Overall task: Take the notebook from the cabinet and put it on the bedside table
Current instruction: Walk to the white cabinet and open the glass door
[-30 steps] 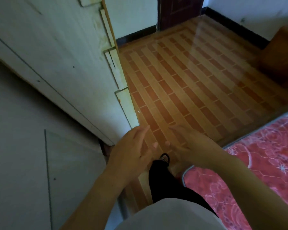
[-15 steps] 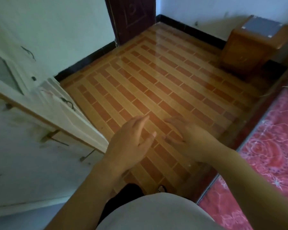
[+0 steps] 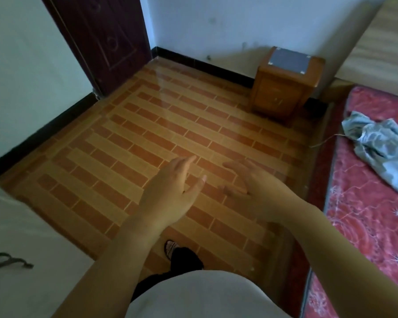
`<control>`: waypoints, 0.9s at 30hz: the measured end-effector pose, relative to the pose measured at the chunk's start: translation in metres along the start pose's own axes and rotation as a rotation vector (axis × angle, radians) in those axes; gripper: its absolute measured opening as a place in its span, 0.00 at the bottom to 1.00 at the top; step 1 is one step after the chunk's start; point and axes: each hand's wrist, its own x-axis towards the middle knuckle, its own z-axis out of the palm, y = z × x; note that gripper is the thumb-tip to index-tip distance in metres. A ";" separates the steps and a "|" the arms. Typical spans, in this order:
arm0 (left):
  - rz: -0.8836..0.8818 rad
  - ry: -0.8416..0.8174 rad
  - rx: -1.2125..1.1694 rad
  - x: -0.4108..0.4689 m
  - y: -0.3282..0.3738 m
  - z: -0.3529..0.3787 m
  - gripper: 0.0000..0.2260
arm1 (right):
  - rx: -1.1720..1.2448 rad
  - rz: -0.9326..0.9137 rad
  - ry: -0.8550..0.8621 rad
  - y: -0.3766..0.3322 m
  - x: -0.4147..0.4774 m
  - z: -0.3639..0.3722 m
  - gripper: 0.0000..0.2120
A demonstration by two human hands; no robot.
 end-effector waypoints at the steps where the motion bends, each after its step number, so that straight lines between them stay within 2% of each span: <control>1: -0.001 0.003 0.011 0.016 -0.010 -0.013 0.26 | -0.002 0.007 0.009 -0.005 0.021 -0.006 0.28; 11: -0.109 0.057 0.074 0.129 -0.128 -0.121 0.26 | -0.042 -0.145 0.019 -0.080 0.217 -0.024 0.27; 14: -0.092 0.026 0.098 0.138 -0.144 -0.129 0.28 | -0.053 -0.177 0.013 -0.081 0.238 -0.023 0.26; 27: -0.428 0.265 0.068 0.288 -0.262 -0.207 0.29 | -0.034 -0.486 -0.210 -0.120 0.521 -0.047 0.30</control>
